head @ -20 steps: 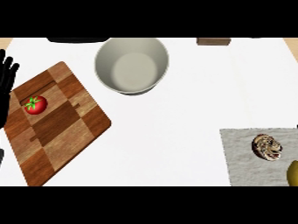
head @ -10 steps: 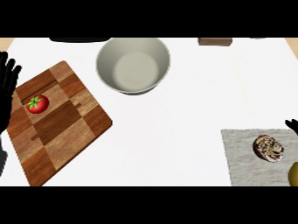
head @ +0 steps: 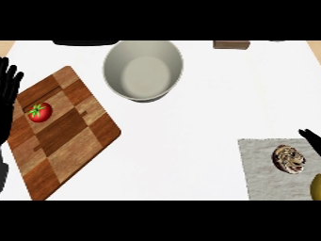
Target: Pick the cupcake from the placemat and place it in the bowl
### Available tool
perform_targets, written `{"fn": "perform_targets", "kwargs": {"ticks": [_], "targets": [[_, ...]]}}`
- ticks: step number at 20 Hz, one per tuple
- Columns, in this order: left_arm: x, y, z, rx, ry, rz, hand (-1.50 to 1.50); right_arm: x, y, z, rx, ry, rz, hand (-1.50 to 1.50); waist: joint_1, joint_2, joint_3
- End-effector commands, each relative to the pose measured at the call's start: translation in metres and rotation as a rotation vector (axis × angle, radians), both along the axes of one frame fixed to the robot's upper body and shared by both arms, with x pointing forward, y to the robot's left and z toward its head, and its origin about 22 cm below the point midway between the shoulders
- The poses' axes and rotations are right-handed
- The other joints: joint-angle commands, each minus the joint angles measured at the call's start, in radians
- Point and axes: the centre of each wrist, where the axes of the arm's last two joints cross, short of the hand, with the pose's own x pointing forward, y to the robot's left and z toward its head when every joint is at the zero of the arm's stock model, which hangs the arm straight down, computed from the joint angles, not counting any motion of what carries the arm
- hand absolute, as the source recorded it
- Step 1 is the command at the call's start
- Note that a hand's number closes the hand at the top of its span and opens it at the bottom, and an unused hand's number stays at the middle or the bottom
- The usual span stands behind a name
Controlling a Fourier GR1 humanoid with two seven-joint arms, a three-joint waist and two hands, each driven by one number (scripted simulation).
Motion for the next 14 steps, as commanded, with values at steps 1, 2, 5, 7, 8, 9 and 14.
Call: {"fn": "perform_targets", "kwargs": {"ticks": [1,2,5,7,8,9,14], "targets": [[0.019,0.011,-0.002,0.022,0.013,-0.007,0.00,0.002,-0.008,-0.023,0.009,-0.012,0.007,-1.50,-0.006,0.001,0.000],[0.009,0.005,-0.002,0.014,-0.017,-0.003,0.00,-0.002,-0.014,-0.028,0.015,-0.010,0.008,-1.50,-0.004,0.000,0.000],[-0.002,0.015,0.007,-0.003,0.001,0.004,0.00,0.008,0.003,-0.031,0.046,-0.055,0.039,-1.50,0.003,0.000,0.000],[-0.009,0.026,-0.013,0.007,-0.017,-0.001,0.00,0.021,-0.022,-0.026,0.041,-0.033,0.047,-1.50,0.004,0.001,0.000],[0.000,-0.005,0.015,-0.007,-0.004,0.001,0.00,0.005,0.000,-0.040,0.042,-0.058,0.059,-1.50,0.001,-0.001,0.000],[0.013,-0.004,0.012,0.027,-0.002,-0.002,0.00,0.010,-0.012,-0.037,0.037,-0.032,0.068,-1.50,-0.003,0.000,0.000],[0.019,0.011,0.012,0.006,0.021,0.002,0.00,0.024,-0.017,-0.056,0.014,-0.005,0.050,-1.50,0.000,0.001,0.000]]}}
